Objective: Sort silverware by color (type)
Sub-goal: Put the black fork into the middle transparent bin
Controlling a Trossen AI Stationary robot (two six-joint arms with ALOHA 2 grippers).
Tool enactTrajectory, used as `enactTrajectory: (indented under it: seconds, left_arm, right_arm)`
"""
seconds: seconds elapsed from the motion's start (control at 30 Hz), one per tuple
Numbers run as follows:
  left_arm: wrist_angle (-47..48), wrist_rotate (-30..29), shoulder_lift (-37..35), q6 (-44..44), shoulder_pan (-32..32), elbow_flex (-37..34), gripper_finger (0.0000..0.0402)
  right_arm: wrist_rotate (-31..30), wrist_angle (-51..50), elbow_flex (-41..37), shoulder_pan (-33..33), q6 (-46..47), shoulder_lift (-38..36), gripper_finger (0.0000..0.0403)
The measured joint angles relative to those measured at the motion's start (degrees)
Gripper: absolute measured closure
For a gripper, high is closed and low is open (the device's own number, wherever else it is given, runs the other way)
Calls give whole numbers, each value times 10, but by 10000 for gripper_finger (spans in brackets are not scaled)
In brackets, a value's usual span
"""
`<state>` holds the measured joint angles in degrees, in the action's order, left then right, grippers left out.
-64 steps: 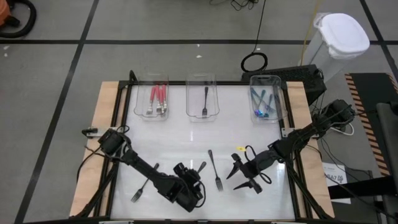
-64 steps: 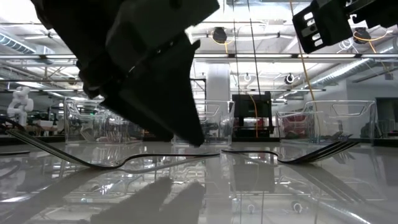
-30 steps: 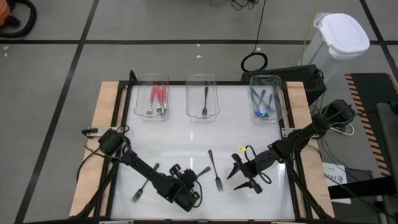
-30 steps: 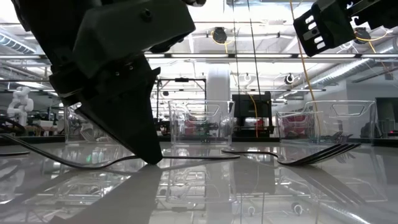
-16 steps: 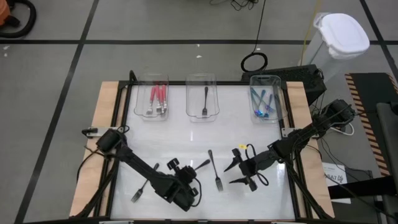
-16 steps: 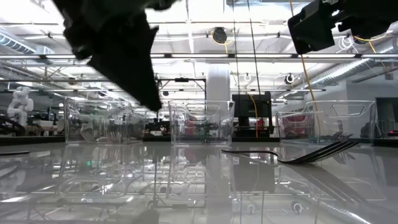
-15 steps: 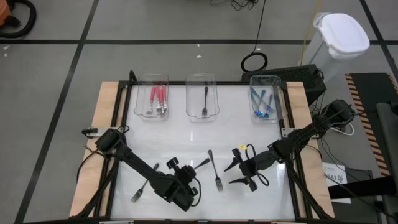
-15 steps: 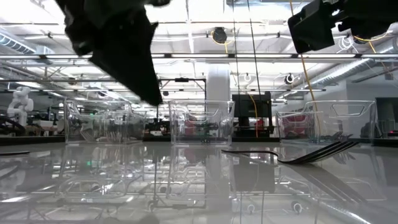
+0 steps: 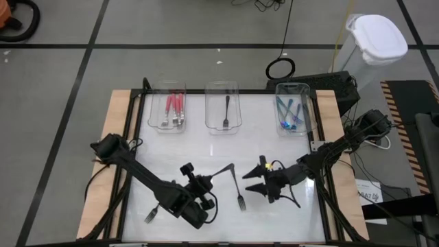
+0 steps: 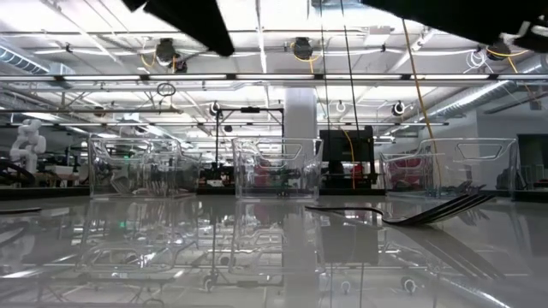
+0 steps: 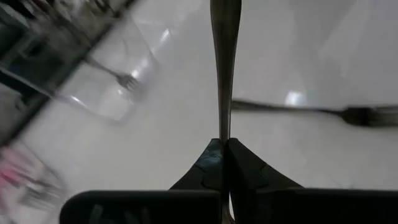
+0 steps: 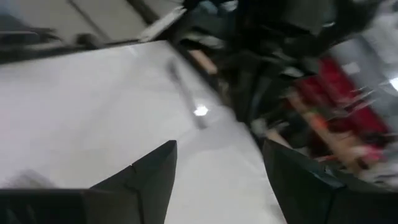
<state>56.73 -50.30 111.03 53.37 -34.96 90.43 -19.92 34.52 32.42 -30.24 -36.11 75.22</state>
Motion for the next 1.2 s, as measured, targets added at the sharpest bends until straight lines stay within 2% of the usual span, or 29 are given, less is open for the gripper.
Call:
enactTrajectory:
  seconds: [0.1,0.2,0.27,0.37,0.43,0.63,0.77,0.87,1.03,1.2]
  left_arm:
    - [4,-55,-20,-18,0,0,400]
    - [24,-145,-36,-17,1,0,399]
    - [29,-218,-37,-17,5,1,399]
    - [29,-322,-37,-19,14,1,398]
    - [22,-359,-35,-34,25,1,397]
    - [20,-368,-28,-47,54,1,396]
    - [2,-366,-14,-52,60,0,395]
    - [-33,-366,-11,-97,61,0,395]
    - [-100,-366,-11,-183,62,0,394]
    - [-131,-365,-11,-224,68,0,394]
  right_arm:
    - [-58,67,0,0,-23,0,167]
    - [-117,171,0,9,42,0,167]
    - [-112,234,0,24,117,0,167]
    - [-51,289,0,52,235,0,167]
    - [-16,305,0,75,301,0,167]
    - [-9,319,0,138,391,0,167]
    - [-8,328,0,168,415,0,167]
    - [-6,330,0,186,430,0,167]
    - [83,329,0,222,455,0,167]
    - [99,327,0,248,474,0,167]
